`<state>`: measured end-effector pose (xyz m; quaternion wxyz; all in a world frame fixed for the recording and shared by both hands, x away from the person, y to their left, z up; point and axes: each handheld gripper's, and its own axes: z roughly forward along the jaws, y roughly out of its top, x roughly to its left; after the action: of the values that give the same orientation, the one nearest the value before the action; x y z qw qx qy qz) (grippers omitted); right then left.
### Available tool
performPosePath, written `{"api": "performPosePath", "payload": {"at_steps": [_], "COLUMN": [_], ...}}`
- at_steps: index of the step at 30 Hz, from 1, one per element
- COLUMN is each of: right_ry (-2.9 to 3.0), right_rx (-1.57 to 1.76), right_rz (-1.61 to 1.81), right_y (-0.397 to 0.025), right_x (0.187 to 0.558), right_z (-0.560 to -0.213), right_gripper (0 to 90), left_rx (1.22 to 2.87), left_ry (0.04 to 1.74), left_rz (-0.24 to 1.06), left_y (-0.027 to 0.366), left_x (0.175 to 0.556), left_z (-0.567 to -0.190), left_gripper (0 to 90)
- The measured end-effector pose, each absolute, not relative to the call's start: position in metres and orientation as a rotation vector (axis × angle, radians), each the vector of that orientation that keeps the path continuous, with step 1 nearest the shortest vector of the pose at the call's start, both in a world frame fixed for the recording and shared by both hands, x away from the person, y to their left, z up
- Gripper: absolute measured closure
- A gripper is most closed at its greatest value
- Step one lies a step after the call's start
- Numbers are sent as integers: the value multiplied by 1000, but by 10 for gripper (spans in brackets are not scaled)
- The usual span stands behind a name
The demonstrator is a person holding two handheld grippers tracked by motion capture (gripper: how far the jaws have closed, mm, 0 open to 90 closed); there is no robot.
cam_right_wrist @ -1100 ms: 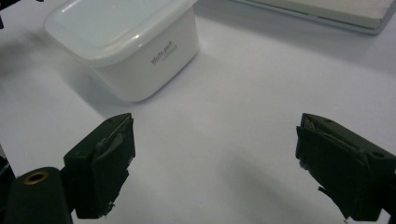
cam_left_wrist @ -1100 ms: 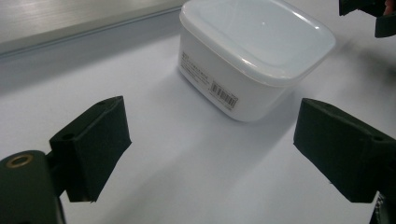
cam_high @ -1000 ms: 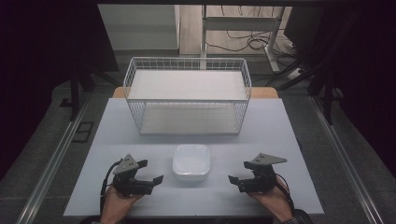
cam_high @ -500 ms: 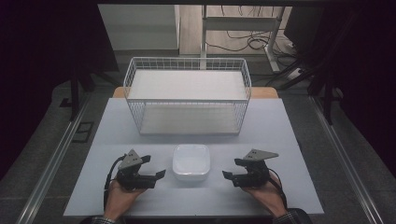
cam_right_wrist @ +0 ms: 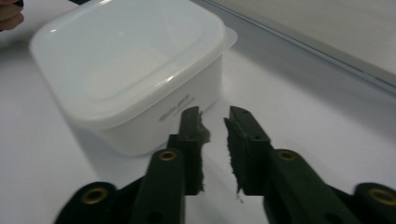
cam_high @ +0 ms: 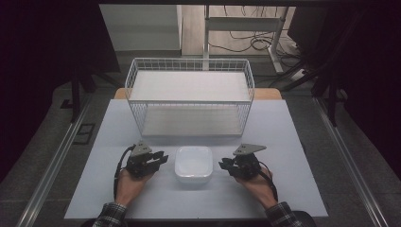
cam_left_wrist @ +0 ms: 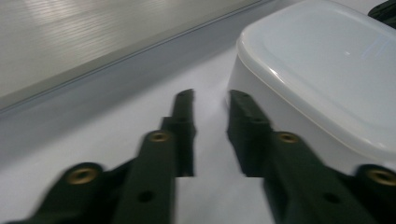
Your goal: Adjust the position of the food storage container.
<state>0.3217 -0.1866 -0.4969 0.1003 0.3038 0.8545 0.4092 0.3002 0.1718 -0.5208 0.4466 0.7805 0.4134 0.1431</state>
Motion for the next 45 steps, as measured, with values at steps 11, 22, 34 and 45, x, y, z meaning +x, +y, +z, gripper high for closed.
{"api": "performPosePath", "payload": {"at_steps": [11,22,34,45], "right_ry": [2518,2534,2557,2485], "right_rx": [886,881,856,860], "right_rz": [1166,1161,1120,1139], "right_y": [-155,-151,-159,-192], "right_x": [361,366,352,328], "right_z": [-508,-514,-509,-492], "right_gripper": [887,866,841,627], "left_rx": [1930,1993,2028,1950], "left_ry": [1025,994,981,1013], "left_rz": [304,267,293,352], "left_y": [153,141,134,164], "left_x": [335,331,316,287], "left_z": [-531,-531,-526,-512], "left_gripper": [899,900,850,470]}}
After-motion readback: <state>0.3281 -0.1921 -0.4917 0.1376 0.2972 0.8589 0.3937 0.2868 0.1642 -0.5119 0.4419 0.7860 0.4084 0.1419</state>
